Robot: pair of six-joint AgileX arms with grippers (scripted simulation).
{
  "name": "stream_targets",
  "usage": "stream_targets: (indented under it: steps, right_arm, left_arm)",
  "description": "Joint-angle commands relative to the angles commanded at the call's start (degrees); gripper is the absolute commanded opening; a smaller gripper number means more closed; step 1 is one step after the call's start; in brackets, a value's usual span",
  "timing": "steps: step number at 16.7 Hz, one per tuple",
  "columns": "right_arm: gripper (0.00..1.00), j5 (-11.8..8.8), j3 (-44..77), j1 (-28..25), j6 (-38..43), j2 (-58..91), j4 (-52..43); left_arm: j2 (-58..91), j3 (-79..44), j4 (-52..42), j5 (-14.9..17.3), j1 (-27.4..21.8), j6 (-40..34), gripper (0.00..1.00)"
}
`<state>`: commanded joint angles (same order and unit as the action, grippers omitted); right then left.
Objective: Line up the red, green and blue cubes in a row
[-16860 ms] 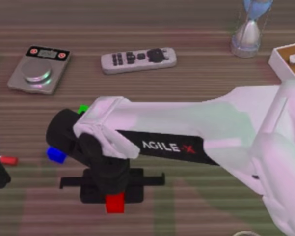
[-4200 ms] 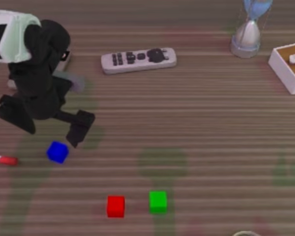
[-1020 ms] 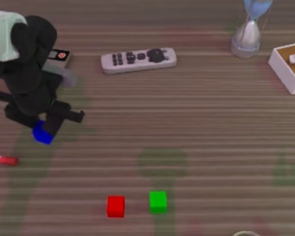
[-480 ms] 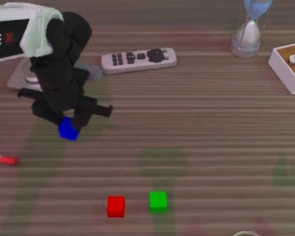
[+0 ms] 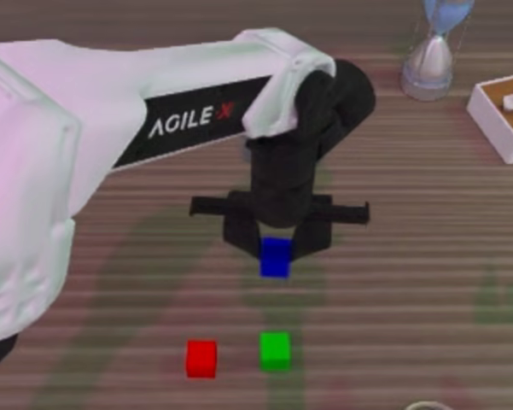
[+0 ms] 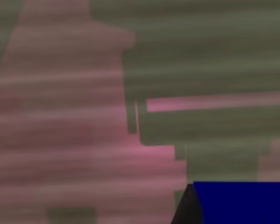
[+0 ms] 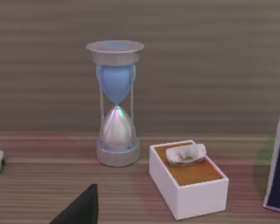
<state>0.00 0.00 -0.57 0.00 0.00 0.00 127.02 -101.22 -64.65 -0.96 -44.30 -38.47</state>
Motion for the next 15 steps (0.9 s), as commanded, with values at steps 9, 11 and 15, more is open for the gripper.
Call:
stream_targets:
  steps: [9, 11, 15]
  right_arm:
    - [1.0, 0.0, 0.0, 0.0, 0.0, 0.0, 0.0]
    - [1.0, 0.0, 0.0, 0.0, 0.0, 0.0, 0.0]
    - [1.0, 0.0, 0.0, 0.0, 0.0, 0.0, 0.0]
  left_arm:
    - [4.43, -10.82, -4.59, -1.13, -15.13, -20.72, 0.0]
    - [4.43, -10.82, -4.59, -1.13, -15.13, -20.72, 0.0]
    - [4.69, -9.03, -2.13, -0.94, -15.0, -20.52, 0.0]
